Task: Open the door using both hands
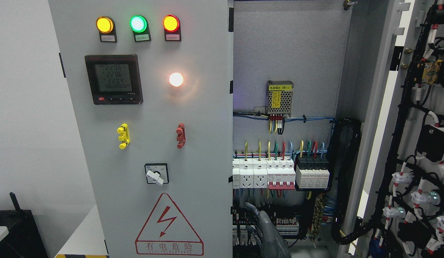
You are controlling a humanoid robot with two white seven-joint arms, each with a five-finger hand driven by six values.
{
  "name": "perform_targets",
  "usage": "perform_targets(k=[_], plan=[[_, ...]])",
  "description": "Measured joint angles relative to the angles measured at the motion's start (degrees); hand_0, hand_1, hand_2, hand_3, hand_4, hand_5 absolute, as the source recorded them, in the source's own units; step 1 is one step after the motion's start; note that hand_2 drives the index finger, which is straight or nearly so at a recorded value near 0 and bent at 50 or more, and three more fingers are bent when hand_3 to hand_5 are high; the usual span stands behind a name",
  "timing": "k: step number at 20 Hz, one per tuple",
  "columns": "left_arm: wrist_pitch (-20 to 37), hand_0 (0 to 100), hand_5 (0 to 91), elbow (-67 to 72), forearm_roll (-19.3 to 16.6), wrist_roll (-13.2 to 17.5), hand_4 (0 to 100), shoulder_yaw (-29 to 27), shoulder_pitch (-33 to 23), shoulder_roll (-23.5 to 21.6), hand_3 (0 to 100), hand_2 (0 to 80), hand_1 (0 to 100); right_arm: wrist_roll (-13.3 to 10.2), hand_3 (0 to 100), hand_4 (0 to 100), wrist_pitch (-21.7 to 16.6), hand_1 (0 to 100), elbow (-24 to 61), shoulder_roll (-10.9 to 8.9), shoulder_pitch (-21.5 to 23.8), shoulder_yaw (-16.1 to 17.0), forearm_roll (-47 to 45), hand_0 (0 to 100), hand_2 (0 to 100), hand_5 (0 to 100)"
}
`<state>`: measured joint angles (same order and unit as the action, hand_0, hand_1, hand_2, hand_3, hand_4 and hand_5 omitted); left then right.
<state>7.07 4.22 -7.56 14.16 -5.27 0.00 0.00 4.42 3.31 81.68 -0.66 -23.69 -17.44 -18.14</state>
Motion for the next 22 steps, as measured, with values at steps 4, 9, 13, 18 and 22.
perform_targets(k=[4, 9, 13, 18, 22], plan=[[0.0, 0, 0.0, 0.0, 0.0, 0.0, 4, 0.0, 0.0, 0.0, 0, 0.0, 0, 0.0, 0, 0, 0.01, 0, -0.16, -0.45, -0.35, -0.2, -0.21, 0, 0, 0], [0.0, 0, 0.0, 0.0, 0.0, 0.0, 4, 0.0, 0.0, 0.0, 0, 0.0, 0, 0.0, 0, 0, 0.02, 0, -0.34, -0.85, -0.83, -0.71, -0.33, 0, 0, 0], [0.0, 0, 0.0, 0.0, 0.0, 0.0, 4, 0.0, 0.0, 0.0, 0, 0.0, 0, 0.1, 0, 0, 0.04, 0, -0.45, -1.08, -1.35, -1.25, -0.49, 0, 0, 0], [0.0, 0, 0.0, 0.0, 0.0, 0.0, 4, 0.0, 0.0, 0.0, 0, 0.0, 0, 0.18, 0, 0, 0.7, 0, -0.48, -1.27, -1.8, -1.95, -2.4, 0, 0, 0], [0.0, 0, 0.0, 0.0, 0.0, 0.0, 4, 0.0, 0.0, 0.0, 0, 0.0, 0, 0.2, 0, 0, 1.44, 0, -0.51, -1.38, -2.27, -2.44, -3.42, 0, 0, 0]])
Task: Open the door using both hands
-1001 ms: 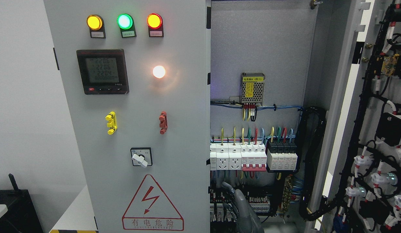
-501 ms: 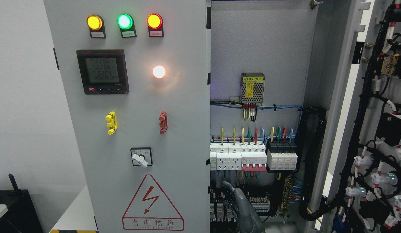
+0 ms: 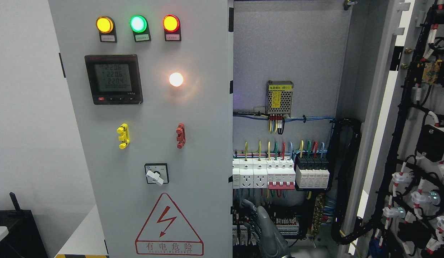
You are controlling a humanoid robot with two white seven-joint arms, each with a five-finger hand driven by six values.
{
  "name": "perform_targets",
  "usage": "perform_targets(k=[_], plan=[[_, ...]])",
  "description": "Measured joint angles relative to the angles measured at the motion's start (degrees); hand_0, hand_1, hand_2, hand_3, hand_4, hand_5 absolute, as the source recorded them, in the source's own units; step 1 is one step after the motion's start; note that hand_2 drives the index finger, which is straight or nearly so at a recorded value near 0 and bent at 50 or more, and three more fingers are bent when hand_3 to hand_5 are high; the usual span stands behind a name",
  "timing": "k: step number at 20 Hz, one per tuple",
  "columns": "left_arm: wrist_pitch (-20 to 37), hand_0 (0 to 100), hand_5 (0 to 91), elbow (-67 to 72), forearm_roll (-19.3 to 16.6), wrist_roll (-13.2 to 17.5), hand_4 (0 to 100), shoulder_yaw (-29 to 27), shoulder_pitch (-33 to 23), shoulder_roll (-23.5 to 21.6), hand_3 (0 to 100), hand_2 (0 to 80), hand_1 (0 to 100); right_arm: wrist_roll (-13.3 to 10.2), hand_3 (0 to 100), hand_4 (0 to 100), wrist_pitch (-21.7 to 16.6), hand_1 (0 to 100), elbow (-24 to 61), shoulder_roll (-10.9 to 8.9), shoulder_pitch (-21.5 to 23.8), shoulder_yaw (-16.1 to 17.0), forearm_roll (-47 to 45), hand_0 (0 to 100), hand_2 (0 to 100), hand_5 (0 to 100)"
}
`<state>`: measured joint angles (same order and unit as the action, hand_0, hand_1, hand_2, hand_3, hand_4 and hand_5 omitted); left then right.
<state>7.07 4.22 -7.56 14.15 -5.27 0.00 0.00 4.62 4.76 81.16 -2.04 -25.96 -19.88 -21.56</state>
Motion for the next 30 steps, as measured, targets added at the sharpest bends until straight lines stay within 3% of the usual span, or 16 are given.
perform_targets(k=[10, 17, 26, 30], plan=[[0.0, 0, 0.0, 0.0, 0.0, 0.0, 4, 0.0, 0.0, 0.0, 0, 0.0, 0, 0.31, 0, 0, 0.25, 0, -0.48, -0.15, -1.98, -0.91, -0.79, 0, 0, 0], [0.0, 0, 0.0, 0.0, 0.0, 0.0, 4, 0.0, 0.0, 0.0, 0, 0.0, 0, 3.38, 0, 0, 0.26, 0, -1.51, -0.19, -3.08, -1.33, -0.94, 0, 0, 0], [0.0, 0, 0.0, 0.0, 0.0, 0.0, 4, 0.0, 0.0, 0.0, 0, 0.0, 0, 4.62, 0, 0, 0.21, 0, -2.45, -0.32, -3.92, -1.61, -3.17, 0, 0, 0], [0.0, 0, 0.0, 0.0, 0.0, 0.0, 4, 0.0, 0.0, 0.0, 0, 0.0, 0, 8.25, 0, 0, 0.15, 0, -2.68, -0.71, -4.09, -1.69, -3.77, 0, 0, 0]])
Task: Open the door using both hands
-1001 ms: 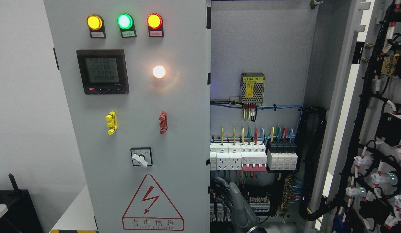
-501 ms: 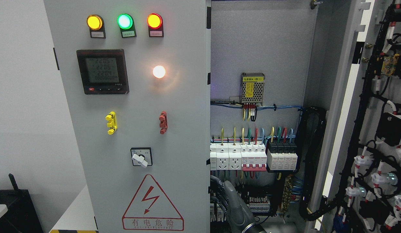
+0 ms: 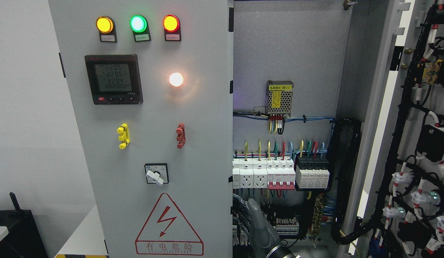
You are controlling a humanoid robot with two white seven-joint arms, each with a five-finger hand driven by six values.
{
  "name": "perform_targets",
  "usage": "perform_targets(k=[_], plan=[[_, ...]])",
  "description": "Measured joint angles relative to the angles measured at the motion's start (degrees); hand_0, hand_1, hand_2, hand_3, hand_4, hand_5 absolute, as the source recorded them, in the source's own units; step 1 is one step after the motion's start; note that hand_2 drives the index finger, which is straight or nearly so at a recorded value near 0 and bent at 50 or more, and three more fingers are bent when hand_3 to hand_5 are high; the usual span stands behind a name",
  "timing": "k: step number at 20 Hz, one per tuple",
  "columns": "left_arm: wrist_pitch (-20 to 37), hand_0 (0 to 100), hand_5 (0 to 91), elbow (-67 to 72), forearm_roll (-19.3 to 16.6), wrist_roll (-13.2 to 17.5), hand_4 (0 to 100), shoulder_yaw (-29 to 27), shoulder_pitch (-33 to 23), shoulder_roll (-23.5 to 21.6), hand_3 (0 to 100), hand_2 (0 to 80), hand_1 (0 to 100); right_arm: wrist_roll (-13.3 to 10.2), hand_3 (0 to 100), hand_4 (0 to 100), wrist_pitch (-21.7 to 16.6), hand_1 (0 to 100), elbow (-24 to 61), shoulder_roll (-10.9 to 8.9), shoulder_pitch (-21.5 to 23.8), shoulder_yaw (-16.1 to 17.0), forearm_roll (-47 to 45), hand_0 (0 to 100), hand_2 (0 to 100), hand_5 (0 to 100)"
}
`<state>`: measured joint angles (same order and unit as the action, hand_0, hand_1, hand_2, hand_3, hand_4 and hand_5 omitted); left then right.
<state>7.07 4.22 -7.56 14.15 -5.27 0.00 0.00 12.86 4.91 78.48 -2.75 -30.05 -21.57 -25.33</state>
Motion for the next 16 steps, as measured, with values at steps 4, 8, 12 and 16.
perform_targets(k=[4, 8, 12, 16], plan=[[0.0, 0, 0.0, 0.0, 0.0, 0.0, 4, 0.0, 0.0, 0.0, 0, 0.0, 0, 1.77, 0, 0, -0.05, 0, -0.16, -0.45, -0.08, 0.0, -0.35, 0, 0, 0], [0.0, 0, 0.0, 0.0, 0.0, 0.0, 4, 0.0, 0.0, 0.0, 0, 0.0, 0, 3.4, 0, 0, -0.06, 0, -0.29, -0.91, -0.15, 0.07, -0.53, 0, 0, 0], [0.0, 0, 0.0, 0.0, 0.0, 0.0, 4, 0.0, 0.0, 0.0, 0, 0.0, 0, 5.59, 0, 0, -0.07, 0, -0.43, -1.34, -0.15, 0.06, -0.74, 0, 0, 0], [0.0, 0, 0.0, 0.0, 0.0, 0.0, 4, 0.0, 0.0, 0.0, 0, 0.0, 0, 6.27, 0, 0, 0.01, 0, -0.53, -1.78, -0.16, 0.08, -2.04, 0, 0, 0]])
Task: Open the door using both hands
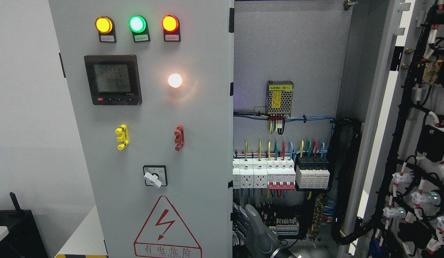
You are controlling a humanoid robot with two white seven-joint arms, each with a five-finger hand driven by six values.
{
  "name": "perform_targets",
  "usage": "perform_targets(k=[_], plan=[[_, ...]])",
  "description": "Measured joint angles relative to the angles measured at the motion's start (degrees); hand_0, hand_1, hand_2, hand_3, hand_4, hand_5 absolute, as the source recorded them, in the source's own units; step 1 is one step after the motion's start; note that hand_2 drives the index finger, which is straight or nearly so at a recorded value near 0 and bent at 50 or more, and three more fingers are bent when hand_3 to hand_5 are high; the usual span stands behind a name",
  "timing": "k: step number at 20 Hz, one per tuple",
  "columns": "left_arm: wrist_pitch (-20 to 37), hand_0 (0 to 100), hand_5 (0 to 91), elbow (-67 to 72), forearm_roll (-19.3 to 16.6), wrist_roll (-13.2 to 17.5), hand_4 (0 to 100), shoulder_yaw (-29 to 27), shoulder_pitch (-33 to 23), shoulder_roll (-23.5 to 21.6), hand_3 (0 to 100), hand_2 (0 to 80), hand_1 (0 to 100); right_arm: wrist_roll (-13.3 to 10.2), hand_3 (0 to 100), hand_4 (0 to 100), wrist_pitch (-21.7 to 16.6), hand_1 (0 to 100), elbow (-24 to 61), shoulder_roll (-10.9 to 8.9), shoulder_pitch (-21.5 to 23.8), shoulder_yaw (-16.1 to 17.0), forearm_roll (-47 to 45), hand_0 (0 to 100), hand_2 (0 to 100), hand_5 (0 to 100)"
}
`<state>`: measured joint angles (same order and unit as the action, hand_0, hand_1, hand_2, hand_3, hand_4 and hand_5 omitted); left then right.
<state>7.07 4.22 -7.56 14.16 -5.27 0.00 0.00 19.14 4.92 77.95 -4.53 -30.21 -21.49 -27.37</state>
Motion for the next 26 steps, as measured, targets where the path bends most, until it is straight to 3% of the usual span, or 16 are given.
perform_targets(k=[23, 26], plan=[[0.0, 0, 0.0, 0.0, 0.0, 0.0, 4, 0.0, 0.0, 0.0, 0, 0.0, 0, 2.7, 0, 0, 0.14, 0, 0.25, -1.52, 0.05, -0.49, -4.39, 0, 0, 0], [0.0, 0, 0.0, 0.0, 0.0, 0.0, 4, 0.0, 0.0, 0.0, 0, 0.0, 0, 5.29, 0, 0, 0.42, 0, 0.23, -2.03, 0.02, -0.72, -5.38, 0, 0, 0]])
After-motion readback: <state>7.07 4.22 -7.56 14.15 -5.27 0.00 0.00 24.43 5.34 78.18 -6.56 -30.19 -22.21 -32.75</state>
